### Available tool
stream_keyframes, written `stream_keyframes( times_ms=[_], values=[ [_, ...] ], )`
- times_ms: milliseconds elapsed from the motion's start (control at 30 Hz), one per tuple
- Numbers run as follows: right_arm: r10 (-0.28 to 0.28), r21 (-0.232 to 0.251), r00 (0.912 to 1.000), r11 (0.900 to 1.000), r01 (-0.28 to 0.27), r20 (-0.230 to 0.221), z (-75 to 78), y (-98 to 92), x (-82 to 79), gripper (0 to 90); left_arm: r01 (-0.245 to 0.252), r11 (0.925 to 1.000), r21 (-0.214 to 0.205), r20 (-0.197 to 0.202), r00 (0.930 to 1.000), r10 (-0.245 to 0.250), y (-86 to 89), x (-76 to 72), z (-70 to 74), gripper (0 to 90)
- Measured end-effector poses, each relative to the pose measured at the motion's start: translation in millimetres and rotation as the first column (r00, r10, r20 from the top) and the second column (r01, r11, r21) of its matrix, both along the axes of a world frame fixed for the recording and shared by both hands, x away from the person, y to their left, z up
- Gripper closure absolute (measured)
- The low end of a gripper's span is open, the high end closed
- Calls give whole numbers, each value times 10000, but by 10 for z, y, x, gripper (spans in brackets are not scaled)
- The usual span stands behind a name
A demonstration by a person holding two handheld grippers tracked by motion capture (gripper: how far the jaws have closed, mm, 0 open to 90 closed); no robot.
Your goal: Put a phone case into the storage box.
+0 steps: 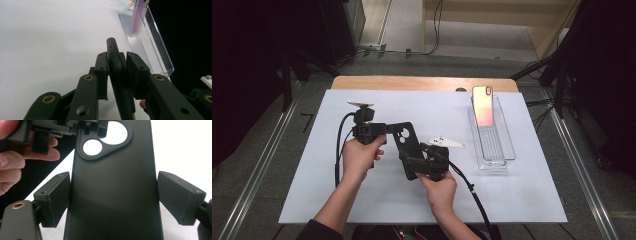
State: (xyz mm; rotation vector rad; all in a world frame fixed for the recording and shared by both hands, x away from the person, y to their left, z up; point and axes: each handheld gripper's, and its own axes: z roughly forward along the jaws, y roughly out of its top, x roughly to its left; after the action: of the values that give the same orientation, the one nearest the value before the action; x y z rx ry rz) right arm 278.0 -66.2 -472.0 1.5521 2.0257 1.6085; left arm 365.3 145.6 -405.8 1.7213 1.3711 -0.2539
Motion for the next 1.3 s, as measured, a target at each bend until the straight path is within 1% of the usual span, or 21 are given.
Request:
stream_keyframes(
  times_ms=[167,267,333,433,500,567,633,667,733,800,867,900,933,1000,1067,1133,1167,1200,1233,1267,1300],
  values=[
    [15,25,10000,10000,-15,58,-12,7,8,123,-84,9992,-395,-117,9999,80,13,-1,-7,749],
    [-12,-41,9998,10000,13,222,-5,9,2,118,-162,9962,-858,-353,9993,132,43,7,-30,759],
    [-32,-147,9993,9999,37,367,-4,17,-3,115,-143,9946,-1026,-416,9991,101,60,9,-43,766],
    [-9,-338,9990,9994,24,449,-5,28,-4,111,-168,9934,-1133,-408,9991,123,69,1,-39,771],
    [78,-197,9990,9998,-69,444,-8,26,5,108,-110,9928,-1193,-381,9993,65,71,-4,-29,774],
    [210,-352,9983,9992,-191,546,-12,24,15,105,-73,9933,-1156,-333,9994,35,63,-10,-24,775],
    [446,-388,9978,9983,-427,482,-3,8,32,100,-61,9925,-1224,-319,9995,22,59,-20,-17,776],
    [578,-370,9975,9977,-563,411,3,-3,42,98,-74,9925,-1223,-250,9997,43,58,-31,-12,776],
    [1055,-319,9940,9940,-1046,290,13,-18,69,76,-42,9918,-1280,-184,9998,19,53,-48,2,777],
    [1581,-637,9872,9856,-1564,229,30,-10,100,0,8,9914,-1308,-145,9999,-28,51,-57,11,777],
    [1837,-925,9830,9788,-1827,21,49,5,123,0,45,9914,-1305,-69,10000,-55,48,-67,20,777],
    [1877,-1071,9822,9765,-1869,-23,57,6,129,0,67,9917,-1288,-53,10000,-74,45,-73,25,777],
    [1852,-1130,9827,9763,-1846,-47,64,1,130,0,92,9913,-1310,-45,9999,-98,44,-77,30,777],
    [1834,-1204,9830,9757,-1833,-103,75,-23,139,0,92,9915,-1297,36,10000,-88,42,-85,43,777],
    [1851,-1241,9825,9746,-1865,-225,85,-56,151,0,105,9929,-1181,190,9998,-83,42,-95,62,777],
    [1884,-1232,9813,9737,-1918,-383,100,-100,160,0,157,9935,-1124,468,9989,-105,42,-110,85,777],
    [1954,-1219,9799,9724,-1988,-395,106,-122,168,0,253,9939,-1070,694,9974,-179,40,-120,98,776],
    [2008,-1264,9788,9707,-2045,-414,116,-144,171,0,271,9956,-900,801,9966,-199,36,-127,108,776],
    [2056,-1238,9775,9699,-2098,-463,126,-162,172,0,274,9960,-850,902,9957,-197,29,-135,113,776],
    [2115,-1237,9761,9685,-2163,-508,133,-181,173,0,307,9968,-744,1150,9931,-220,21,-149,118,776],
    [2195,-1224,9742,9668,-2244,-525,140,-196,172,0,313,9979,-572,1243,9920,-239,9,-161,122,776]
  ],
)
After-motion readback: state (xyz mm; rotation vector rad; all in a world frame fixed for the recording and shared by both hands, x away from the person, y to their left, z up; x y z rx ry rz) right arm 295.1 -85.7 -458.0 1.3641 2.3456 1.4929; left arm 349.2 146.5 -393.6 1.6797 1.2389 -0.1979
